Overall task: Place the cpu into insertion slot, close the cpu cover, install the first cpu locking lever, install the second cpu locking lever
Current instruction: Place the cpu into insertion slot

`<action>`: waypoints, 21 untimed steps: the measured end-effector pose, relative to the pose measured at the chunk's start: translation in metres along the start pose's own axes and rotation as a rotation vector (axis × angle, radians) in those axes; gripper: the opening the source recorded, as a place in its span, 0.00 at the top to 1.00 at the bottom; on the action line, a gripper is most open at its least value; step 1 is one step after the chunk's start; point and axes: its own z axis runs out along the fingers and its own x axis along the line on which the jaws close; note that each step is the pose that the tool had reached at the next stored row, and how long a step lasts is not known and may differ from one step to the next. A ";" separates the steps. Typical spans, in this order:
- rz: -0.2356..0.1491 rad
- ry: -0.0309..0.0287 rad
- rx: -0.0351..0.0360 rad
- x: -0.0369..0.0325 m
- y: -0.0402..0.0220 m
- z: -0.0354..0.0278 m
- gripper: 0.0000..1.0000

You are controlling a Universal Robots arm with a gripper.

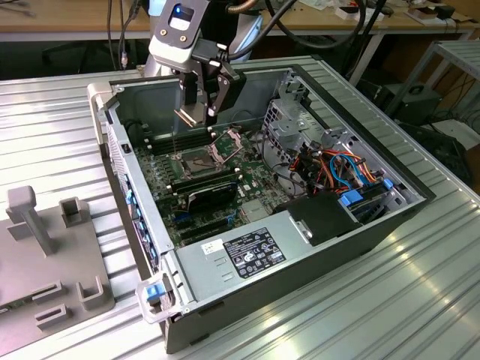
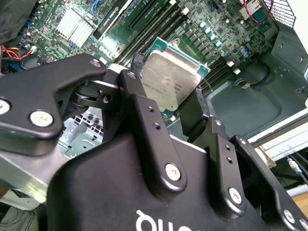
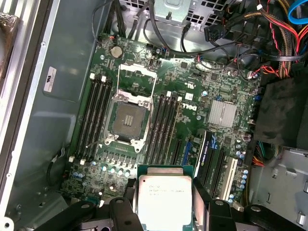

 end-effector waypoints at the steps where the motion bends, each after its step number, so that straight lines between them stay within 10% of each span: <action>1: 0.000 0.0000 0.0000 0.0000 0.0000 0.0000 0.45; 21: 0.000 -0.0001 0.0001 0.0002 -0.0005 0.0108 0.45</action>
